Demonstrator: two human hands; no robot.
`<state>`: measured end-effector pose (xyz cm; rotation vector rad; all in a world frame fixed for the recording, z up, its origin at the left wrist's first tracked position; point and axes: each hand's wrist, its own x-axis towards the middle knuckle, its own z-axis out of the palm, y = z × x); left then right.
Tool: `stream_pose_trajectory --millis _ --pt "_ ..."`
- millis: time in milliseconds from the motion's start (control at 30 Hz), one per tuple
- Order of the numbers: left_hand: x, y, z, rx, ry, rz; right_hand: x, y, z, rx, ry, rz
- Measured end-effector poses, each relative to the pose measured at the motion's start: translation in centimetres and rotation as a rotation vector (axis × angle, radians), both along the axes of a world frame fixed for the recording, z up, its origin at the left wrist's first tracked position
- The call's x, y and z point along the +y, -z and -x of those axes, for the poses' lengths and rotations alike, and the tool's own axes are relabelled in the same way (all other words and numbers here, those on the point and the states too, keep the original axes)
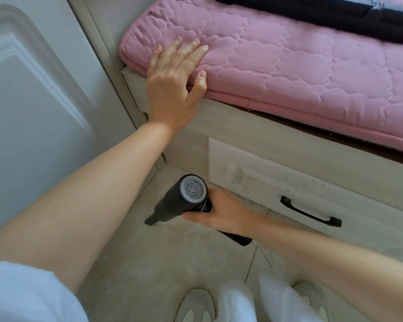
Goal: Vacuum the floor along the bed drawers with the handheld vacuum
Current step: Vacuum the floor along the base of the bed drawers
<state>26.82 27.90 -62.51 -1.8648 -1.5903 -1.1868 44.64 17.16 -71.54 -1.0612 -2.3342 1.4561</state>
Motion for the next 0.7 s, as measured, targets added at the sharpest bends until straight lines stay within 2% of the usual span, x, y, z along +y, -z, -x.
stream_pose_trajectory --millis 233,467,700 --pt "-0.3 -0.7 -0.4 -0.037 -0.011 0.037 1.4 -1.4 -2.9 -0.061 0.015 0.002" --pt "-0.4 -0.6 -1.6 -0.082 -0.061 0.015 1.0 -2.7 -4.9 -0.06 -0.078 0.177" --pt "-0.2 -1.2 -1.8 0.038 -0.084 -0.017 0.8 -2.7 -5.7 -0.066 -0.145 0.195"
